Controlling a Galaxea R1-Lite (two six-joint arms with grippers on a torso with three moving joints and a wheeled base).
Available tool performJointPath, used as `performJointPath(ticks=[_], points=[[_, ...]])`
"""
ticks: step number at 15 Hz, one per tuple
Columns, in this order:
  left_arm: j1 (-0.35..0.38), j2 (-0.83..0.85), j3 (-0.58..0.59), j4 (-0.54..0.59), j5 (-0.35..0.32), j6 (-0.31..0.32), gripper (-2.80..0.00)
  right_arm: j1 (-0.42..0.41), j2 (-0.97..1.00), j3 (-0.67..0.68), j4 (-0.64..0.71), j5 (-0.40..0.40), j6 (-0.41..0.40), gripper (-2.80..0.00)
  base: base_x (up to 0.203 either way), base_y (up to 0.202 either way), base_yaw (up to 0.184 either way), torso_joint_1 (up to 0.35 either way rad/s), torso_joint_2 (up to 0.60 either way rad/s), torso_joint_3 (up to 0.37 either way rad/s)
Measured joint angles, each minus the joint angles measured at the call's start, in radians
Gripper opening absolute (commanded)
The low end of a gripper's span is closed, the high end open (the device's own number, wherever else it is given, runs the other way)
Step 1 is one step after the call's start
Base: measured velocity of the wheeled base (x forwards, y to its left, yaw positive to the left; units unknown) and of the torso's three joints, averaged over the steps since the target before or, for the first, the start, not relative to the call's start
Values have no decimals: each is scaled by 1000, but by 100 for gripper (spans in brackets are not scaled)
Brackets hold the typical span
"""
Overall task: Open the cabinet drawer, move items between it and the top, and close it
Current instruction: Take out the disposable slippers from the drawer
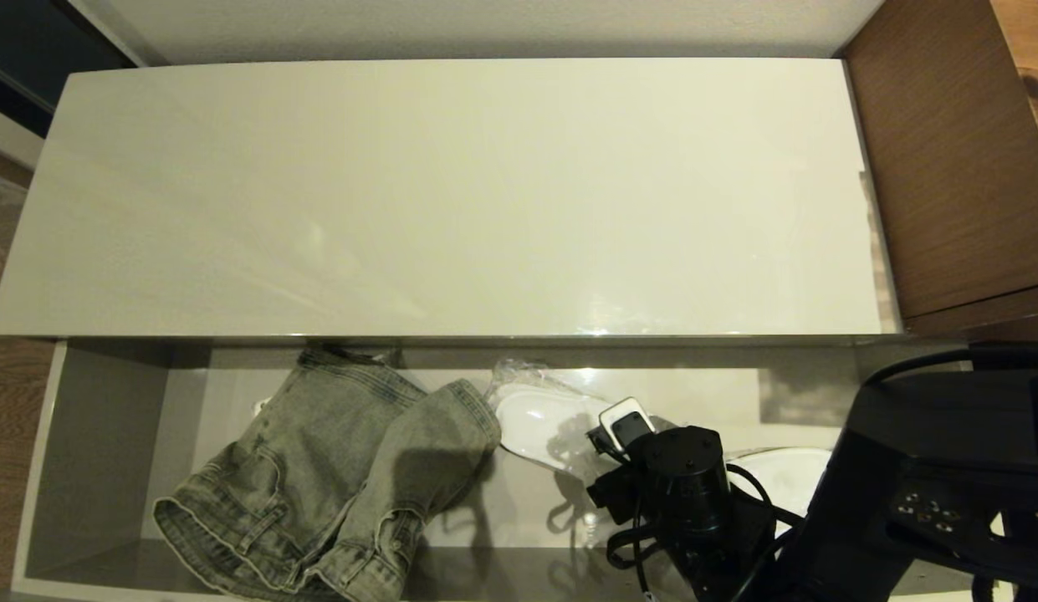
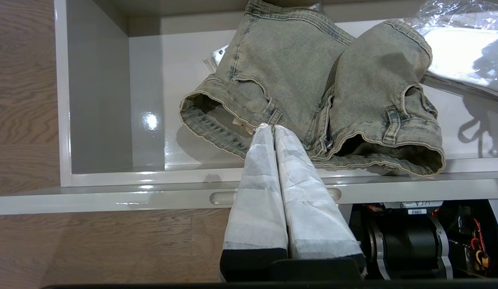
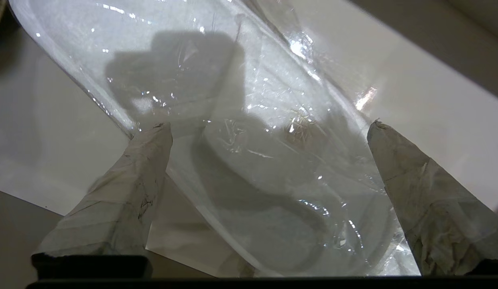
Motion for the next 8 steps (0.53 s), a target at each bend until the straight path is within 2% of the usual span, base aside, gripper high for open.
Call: performJointPath(ticks=[8], points=[[0,0,0,0,0,0,-280,0,87,-26,-44,5,4,0,0,0,0,0,0,0]])
